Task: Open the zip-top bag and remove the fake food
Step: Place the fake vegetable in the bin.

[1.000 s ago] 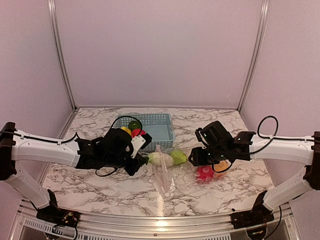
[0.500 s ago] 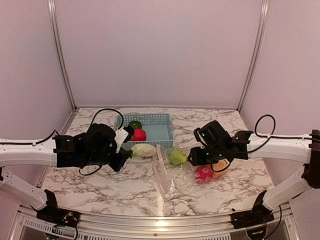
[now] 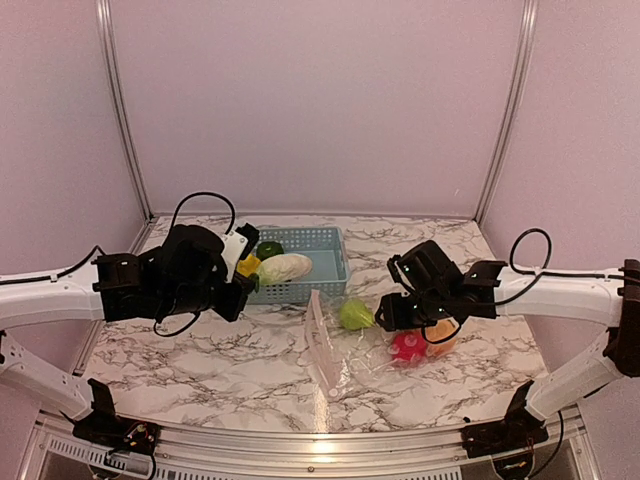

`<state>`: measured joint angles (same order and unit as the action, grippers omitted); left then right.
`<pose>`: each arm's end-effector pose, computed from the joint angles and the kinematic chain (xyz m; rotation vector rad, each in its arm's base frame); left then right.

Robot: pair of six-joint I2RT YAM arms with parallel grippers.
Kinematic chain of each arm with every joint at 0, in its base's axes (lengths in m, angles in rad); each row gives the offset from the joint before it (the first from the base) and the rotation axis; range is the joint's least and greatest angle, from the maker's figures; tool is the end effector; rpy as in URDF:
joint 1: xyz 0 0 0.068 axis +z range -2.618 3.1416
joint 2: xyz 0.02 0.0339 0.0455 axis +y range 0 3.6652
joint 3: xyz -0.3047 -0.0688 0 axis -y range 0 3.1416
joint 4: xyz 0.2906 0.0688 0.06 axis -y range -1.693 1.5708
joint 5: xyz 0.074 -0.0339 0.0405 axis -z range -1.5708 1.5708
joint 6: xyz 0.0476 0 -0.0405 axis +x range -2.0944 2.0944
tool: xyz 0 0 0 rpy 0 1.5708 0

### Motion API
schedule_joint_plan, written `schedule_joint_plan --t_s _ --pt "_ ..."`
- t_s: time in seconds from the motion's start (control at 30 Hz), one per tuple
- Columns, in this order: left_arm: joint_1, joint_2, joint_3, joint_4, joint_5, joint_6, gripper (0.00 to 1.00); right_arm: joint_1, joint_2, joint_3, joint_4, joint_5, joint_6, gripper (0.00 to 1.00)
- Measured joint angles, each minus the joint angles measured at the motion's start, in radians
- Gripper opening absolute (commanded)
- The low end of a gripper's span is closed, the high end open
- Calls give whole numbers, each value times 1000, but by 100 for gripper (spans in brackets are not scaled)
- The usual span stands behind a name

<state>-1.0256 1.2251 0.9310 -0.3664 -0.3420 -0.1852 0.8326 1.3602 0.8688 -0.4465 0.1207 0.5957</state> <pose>0.1724 -0.2535 0.3004 0.7261 2.0799 -0.2997 0.2146 0.2273 0.2295 -0.2516 2.5416 0.4311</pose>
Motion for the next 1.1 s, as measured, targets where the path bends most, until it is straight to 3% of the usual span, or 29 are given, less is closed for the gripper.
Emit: schedule_joint_plan --t_s 0.13,0.6,1.1 --pt "36 66 77 19 10 -10 0 0 -3 10 -3 0 -3 50" --pt "156 568 447 45 84 -18 0 0 -39 32 -11 18 -6 50" --pt "196 856 722 -6 115 -27 0 0 -69 32 -28 31 -6 50"
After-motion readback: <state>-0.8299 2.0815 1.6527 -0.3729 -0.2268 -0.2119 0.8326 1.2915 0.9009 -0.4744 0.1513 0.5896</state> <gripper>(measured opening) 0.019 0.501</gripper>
